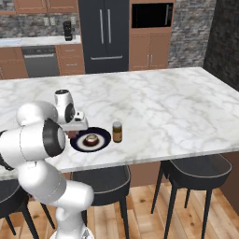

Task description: Take the cinnamon bottle from the cabinet and place it on the dining table, next to the plate with the cupcake. Then take the chocolate from the dining counter and place it on the cupcake plate.

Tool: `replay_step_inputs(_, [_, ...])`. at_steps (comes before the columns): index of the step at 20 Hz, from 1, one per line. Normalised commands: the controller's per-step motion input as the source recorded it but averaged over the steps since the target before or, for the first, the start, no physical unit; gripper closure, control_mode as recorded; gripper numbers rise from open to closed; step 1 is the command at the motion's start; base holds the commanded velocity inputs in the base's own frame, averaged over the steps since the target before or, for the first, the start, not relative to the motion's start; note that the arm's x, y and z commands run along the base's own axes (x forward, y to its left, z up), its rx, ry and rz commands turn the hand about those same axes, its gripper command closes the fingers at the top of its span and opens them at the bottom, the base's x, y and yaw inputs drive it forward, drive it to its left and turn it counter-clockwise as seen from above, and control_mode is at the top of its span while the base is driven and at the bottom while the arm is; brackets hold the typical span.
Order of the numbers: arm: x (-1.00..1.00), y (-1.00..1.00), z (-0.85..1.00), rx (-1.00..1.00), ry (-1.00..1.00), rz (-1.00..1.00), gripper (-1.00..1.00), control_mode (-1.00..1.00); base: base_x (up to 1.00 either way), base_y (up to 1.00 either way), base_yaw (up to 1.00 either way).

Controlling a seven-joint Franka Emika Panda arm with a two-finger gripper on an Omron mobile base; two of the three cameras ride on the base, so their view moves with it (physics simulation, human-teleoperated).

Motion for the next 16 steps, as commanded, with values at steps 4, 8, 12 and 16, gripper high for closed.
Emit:
replay_step_inputs(4, [0.14, -0.01, -0.25, 0.0, 0.03, -0.09, 1.0, -1.0, 0.0, 0.0, 0.0])
replay_step_inputs(8, [0.07, 0.0, -0.29, 0.0, 0.01, -0.08, 1.0, -1.0, 0.0, 0.0, 0.0])
replay_step_inputs(12, [0.15, -0.05, -0.18, 0.0, 0.0, -0.06, 1.0, -1.0, 0.0, 0.0, 0.0])
replay_step_inputs(16, [0.15, -0.02, -0.12, 0.0, 0.02, -0.03, 1.0, -1.0, 0.0, 0.0, 0.0])
